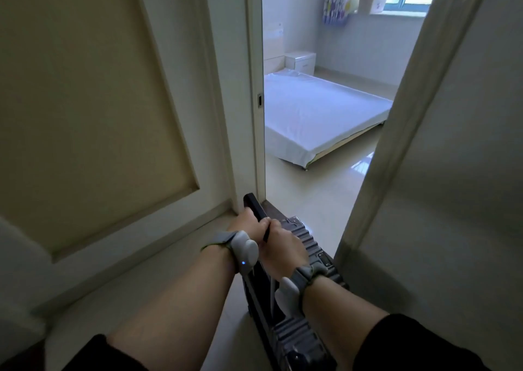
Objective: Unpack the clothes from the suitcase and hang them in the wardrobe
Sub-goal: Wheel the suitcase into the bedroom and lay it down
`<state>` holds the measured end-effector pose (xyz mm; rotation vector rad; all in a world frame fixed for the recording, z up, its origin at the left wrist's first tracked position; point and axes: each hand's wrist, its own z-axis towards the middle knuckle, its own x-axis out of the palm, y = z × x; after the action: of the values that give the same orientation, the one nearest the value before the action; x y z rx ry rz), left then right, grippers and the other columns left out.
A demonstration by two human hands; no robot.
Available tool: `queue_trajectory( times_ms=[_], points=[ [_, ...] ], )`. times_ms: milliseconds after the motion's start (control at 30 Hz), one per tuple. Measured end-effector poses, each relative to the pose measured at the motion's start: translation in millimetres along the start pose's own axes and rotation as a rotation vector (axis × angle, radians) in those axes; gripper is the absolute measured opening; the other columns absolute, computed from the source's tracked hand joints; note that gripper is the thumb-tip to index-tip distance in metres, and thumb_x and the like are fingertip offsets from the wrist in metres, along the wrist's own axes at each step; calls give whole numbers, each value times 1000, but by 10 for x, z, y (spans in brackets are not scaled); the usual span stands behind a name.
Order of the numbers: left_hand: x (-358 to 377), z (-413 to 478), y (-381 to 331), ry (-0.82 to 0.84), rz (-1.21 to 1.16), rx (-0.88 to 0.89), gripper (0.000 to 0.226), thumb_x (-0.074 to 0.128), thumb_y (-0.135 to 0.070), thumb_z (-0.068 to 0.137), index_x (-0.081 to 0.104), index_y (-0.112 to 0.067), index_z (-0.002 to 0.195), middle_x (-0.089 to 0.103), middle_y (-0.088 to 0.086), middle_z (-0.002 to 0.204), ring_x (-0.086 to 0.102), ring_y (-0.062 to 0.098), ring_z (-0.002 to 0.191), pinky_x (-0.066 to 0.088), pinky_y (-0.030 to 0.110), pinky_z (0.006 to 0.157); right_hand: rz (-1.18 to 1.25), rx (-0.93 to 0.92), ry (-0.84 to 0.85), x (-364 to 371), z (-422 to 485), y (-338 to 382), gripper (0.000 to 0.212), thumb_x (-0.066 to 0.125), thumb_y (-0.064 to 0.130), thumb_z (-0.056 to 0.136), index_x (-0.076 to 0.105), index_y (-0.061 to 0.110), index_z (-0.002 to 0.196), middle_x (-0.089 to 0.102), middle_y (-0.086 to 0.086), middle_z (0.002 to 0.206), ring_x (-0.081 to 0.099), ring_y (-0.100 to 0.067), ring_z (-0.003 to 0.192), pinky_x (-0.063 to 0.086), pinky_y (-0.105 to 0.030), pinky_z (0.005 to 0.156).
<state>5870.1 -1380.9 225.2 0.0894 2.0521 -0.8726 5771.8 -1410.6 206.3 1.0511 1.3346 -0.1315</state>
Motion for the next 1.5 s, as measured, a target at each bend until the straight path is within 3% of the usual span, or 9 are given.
queue_trajectory(
  times_ms=[133, 300, 467, 600, 700, 1000, 1200, 1500],
  points=[
    [-256, 516, -41, 25, 48, 45, 48, 47, -38, 96, 44, -4, 129, 56, 16, 128, 54, 31, 116, 39, 27, 81, 4, 67, -42, 53, 525, 159, 33, 47, 29, 88, 44, 19, 120, 64, -9, 109, 62, -30, 102, 49, -36, 79],
    [-577, 1376, 21, 97, 50, 125, 50, 47, -40, 96, 41, -4, 130, 55, 18, 129, 53, 33, 117, 43, 34, 91, 25, 158, -141, 171, 1284, 462, 22, 44, 26, 92, 48, 17, 111, 65, -9, 106, 64, -28, 97, 42, -29, 68],
    [-822, 1986, -64, 160, 67, 219, 50, 44, -37, 98, 35, -3, 134, 54, 18, 130, 53, 33, 115, 40, 31, 81, 22, 248, -189, 170, 1830, 670, 25, 42, 27, 94, 48, 14, 115, 65, -11, 109, 63, -30, 101, 42, -31, 72],
    [-948, 2493, -191, 187, 103, 267, 54, 43, -37, 98, 31, -3, 137, 52, 18, 132, 52, 32, 118, 40, 33, 85, 23, 309, -225, 126, 2300, 768, 27, 41, 25, 95, 47, 13, 119, 64, -11, 112, 62, -30, 103, 41, -31, 72],
    [-1000, 2918, -327, 203, 135, 308, 52, 43, -37, 98, 34, -3, 135, 55, 18, 128, 54, 33, 114, 40, 32, 80, 47, 356, -250, 106, 2709, 763, 28, 40, 26, 95, 47, 14, 119, 64, -11, 113, 62, -30, 103, 42, -32, 73],
    [-1133, 4223, -907, 257, 141, 373, 47, 45, -37, 96, 39, -5, 131, 59, 17, 121, 56, 32, 107, 38, 30, 77, 86, 383, -291, -119, 4047, 570, 25, 40, 25, 93, 45, 14, 115, 64, -9, 111, 62, -30, 103, 47, -36, 78],
    [-1150, 4978, -1421, 329, 190, 448, 57, 44, -38, 97, 26, -9, 143, 56, 17, 129, 56, 32, 114, 42, 33, 87, 106, 453, -305, -415, 4827, 369, 27, 41, 25, 95, 43, 12, 118, 63, -10, 115, 62, -29, 105, 48, -36, 80],
    [-1035, 6104, -2348, 397, 270, 580, 57, 41, -40, 98, 25, -9, 142, 56, 16, 129, 55, 33, 113, 39, 32, 85, 95, 550, -374, -905, 6011, -97, 27, 43, 29, 94, 41, 11, 114, 64, -11, 113, 61, -32, 104, 48, -37, 79]
  ],
)
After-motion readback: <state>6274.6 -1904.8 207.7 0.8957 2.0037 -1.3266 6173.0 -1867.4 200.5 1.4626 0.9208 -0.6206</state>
